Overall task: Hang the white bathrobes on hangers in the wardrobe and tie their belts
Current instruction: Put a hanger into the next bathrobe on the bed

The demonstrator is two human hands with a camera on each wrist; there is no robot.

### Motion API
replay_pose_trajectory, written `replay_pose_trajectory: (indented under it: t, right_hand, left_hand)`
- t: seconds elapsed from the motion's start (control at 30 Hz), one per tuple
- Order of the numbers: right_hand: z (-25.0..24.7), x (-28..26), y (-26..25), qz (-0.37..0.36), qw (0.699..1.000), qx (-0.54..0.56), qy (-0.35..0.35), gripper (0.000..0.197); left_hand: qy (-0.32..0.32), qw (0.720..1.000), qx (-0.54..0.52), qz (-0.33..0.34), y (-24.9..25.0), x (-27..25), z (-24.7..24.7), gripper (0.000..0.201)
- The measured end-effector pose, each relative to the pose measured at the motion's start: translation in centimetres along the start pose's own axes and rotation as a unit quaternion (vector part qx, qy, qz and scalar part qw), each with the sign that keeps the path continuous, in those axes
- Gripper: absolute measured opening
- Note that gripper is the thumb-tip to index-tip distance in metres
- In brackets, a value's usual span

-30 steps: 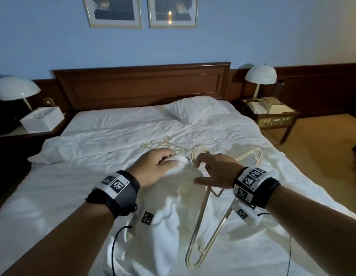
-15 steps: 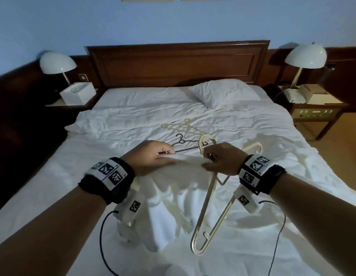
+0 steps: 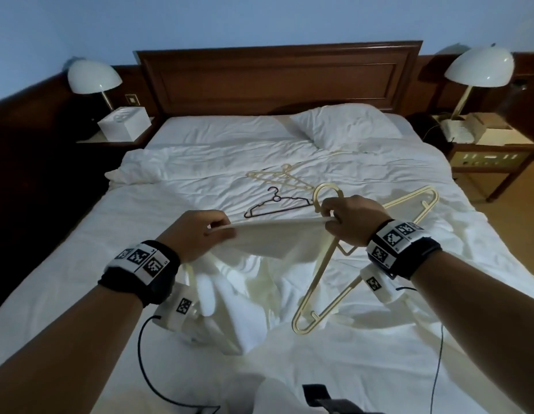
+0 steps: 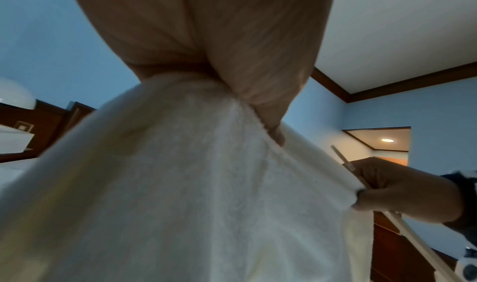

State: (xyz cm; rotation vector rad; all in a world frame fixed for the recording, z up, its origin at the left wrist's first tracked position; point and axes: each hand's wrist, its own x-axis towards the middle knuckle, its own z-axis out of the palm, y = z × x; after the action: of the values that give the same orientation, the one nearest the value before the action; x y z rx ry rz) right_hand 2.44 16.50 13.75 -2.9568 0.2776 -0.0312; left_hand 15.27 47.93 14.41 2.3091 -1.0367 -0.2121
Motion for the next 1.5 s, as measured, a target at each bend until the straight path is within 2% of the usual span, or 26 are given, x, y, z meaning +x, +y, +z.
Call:
replay_pose_trajectory:
  t: [0.07, 0.17, 0.3, 0.4, 0.47, 0.6, 0.73, 0.83, 0.93, 1.03, 1.13, 1.23, 1.4, 1.5]
  right_hand:
    - [0.0, 0.0, 0.5, 0.013, 1.000, -0.008, 0.020, 0.008]
    - [0.0, -0.1, 1.1, 0.036, 0.999, -0.014, 0.037, 0.006]
    - [0.7, 0.0, 1.3, 0.050, 0.998, -0.016, 0.042, 0.008]
    - [1.5, 0.2, 1.2, 0.069, 0.996, -0.008, 0.049, 0.007]
    - [1.8, 0.5, 1.0, 0.084, 0.995, -0.009, 0.058, 0.006]
    - [1.9, 1.2, 0.1, 0.121, 0.991, -0.017, 0.058, 0.005]
    - [2.4, 1.7, -1.8, 0.136, 0.990, -0.022, 0.032, 0.003]
    - [3.4, 1.9, -3.9, 0.115, 0.993, -0.010, 0.017, 0.008]
    - [4.6, 1.6, -7.5, 0.057, 0.997, 0.017, 0.052, 0.013]
    - [5.9, 1.1, -12.2, -0.009, 0.997, 0.060, 0.055, 0.017]
    - [8.4, 0.1, -16.8, -0.071, 0.991, 0.110, 0.019, 0.017]
    - [11.0, -0.5, -20.1, -0.073, 0.984, 0.160, -0.029, 0.019]
    - [13.6, -0.3, -23.1, -0.062, 0.980, 0.164, -0.098, 0.017]
    - [14.7, -0.4, -24.2, -0.043, 0.974, 0.187, -0.120, 0.015]
  left_hand:
    - [-0.013, 1.000, 0.010, -0.017, -0.3, -0.5, 0.2, 0.019]
    - [-0.033, 0.998, 0.022, -0.040, -1.0, -1.1, 0.3, 0.010]
    - [-0.013, 0.998, 0.019, -0.055, -2.7, -1.4, -0.3, 0.007]
    - [-0.001, 0.996, -0.053, -0.072, -3.4, -2.1, -0.5, 0.005]
    - [0.007, 0.990, -0.115, -0.080, -4.0, -2.6, -0.7, 0.011]
    - [0.015, 0.994, -0.084, -0.063, -5.4, -3.5, -1.9, 0.028]
    - [0.019, 0.987, -0.145, -0.071, -6.1, -4.2, -2.5, 0.028]
    - [0.046, 0.976, -0.196, -0.079, -6.7, -4.4, -2.8, 0.025]
    - [0.060, 0.961, -0.252, -0.095, -6.9, -4.7, -3.1, 0.012]
    - [0.057, 0.940, -0.314, -0.119, -7.4, -5.3, -2.7, 0.031]
    - [0.054, 0.935, -0.330, -0.120, -8.6, -5.9, -1.7, 0.038]
    - [0.065, 0.915, -0.371, -0.144, -9.1, -6.4, -0.8, 0.034]
    - [0.077, 0.867, -0.447, -0.208, -9.9, -7.3, 0.3, 0.037]
    - [0.068, 0.863, -0.451, -0.218, -10.1, -8.1, 0.8, 0.032]
